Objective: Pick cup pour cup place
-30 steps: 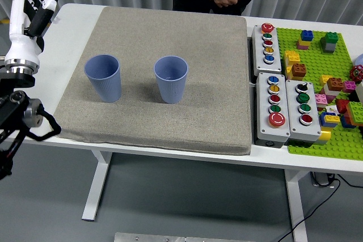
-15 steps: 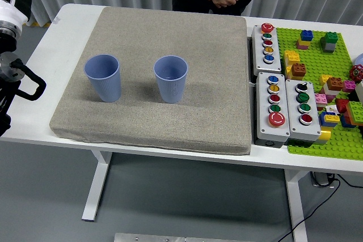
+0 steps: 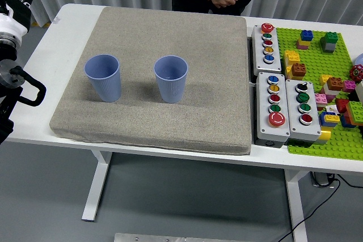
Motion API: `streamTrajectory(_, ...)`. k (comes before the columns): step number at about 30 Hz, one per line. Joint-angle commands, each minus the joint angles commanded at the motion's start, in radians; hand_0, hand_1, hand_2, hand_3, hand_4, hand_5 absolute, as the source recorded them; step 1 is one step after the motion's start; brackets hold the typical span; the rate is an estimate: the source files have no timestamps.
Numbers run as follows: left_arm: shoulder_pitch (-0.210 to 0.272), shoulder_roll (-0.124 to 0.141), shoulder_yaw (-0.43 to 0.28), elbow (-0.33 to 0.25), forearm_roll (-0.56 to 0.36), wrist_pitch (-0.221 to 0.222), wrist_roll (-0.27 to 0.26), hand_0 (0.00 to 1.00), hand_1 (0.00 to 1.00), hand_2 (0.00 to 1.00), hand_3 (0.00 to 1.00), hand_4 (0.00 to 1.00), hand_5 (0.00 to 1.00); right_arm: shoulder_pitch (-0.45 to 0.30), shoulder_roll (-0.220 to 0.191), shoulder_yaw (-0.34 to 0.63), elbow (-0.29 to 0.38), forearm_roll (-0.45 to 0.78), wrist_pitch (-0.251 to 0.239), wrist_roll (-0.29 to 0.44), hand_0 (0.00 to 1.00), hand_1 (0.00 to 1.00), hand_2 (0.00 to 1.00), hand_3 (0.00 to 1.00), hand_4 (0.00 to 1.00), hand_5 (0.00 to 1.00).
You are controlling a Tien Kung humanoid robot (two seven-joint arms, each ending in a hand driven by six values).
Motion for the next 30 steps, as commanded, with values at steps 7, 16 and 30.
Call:
streamTrajectory(7,0.01,-0.005,-0.003,0.006,-0.012,0.019,-0.013,0.73,0.711,0.756,0.891,0.869,0.998,0.005,0.0,-0.004,0.0,0.009,-0.002,0.001,0.684,0.648,0.569,0.576,0.002,0.002)
streamTrajectory(16,0.011,-0.003,-0.018,0.01,0.0,0.022,-0.01,0.728,0.712,0.763,0.903,0.866,0.998,0.007,-0.001,-0.001,0.0,0.006,-0.002,0.001,0.684,0.648,0.569,0.577,0.002,0.002)
streamTrajectory(30,0.018,-0.007,-0.037,0.004,0.028,0.026,-0.006,0.729,0.713,0.766,0.903,0.861,0.998,0.006,0.0,0.01,0.0,-0.007,-0.003,0.0,0.684,0.648,0.57,0.577,0.002,0.004)
